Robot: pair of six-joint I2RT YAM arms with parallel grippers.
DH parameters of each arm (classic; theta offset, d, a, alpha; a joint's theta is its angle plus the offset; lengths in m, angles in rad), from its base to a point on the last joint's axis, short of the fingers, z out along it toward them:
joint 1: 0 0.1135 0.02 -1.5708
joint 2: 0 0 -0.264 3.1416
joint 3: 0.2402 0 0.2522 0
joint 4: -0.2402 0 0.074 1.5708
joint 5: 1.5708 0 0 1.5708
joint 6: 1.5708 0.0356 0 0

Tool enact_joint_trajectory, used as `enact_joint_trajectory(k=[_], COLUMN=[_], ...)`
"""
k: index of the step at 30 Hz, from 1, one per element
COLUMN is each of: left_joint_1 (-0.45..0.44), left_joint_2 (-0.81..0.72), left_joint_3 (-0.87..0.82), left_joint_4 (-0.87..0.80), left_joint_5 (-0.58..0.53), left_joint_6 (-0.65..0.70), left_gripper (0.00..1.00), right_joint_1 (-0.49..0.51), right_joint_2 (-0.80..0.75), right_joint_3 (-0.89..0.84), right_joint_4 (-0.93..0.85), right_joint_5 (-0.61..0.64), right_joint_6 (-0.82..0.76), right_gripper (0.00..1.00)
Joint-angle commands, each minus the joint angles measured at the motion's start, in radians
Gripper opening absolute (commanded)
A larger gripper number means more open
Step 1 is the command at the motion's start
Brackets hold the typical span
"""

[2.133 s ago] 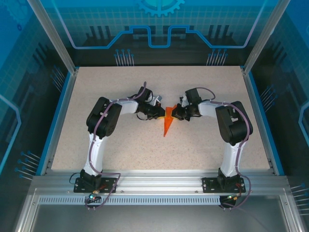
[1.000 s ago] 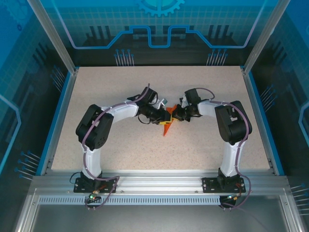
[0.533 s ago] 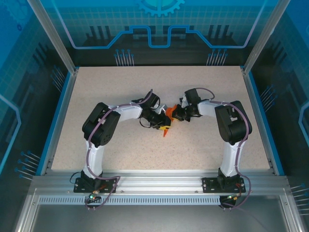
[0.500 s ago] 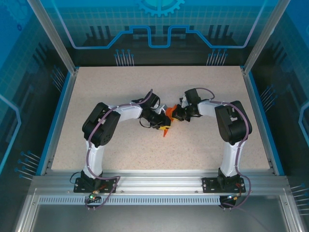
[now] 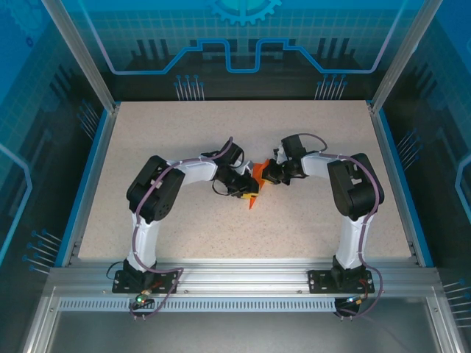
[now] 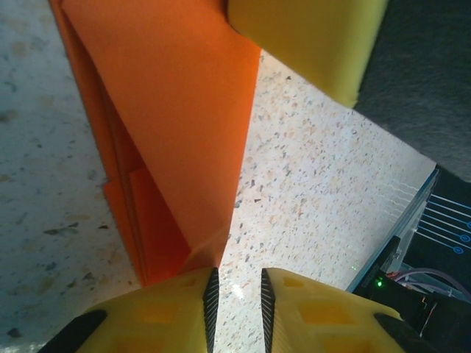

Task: Fold a paper plane with a square sheet of paper (fold left side to right side)
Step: Fold the wing for the fifth time at the center of the table.

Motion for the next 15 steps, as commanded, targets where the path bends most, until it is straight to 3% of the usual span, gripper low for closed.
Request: enact_joint_trajectory(k=[1,15], left_joint_1=[0.002,0.005], left_joint_2=[0.023,0.016], left_joint_3=[-0.027,-0.059], left_joint_4=[-0.038,-0.058], left_joint_5=[-0.041,-0.121], left_joint_6=[0.019,0.026], left_gripper=[0.23,0.1], right_joint_1=[0.017,0.02], right_joint_2=[0.024,0.008], right_joint_3=[-0.016,-0.023], right_joint_4=[-0.085,-0.071], right_joint_5=[0.041,0.04], right_joint_6=[-0.02,-0.029], right_gripper=[0.06,0.05])
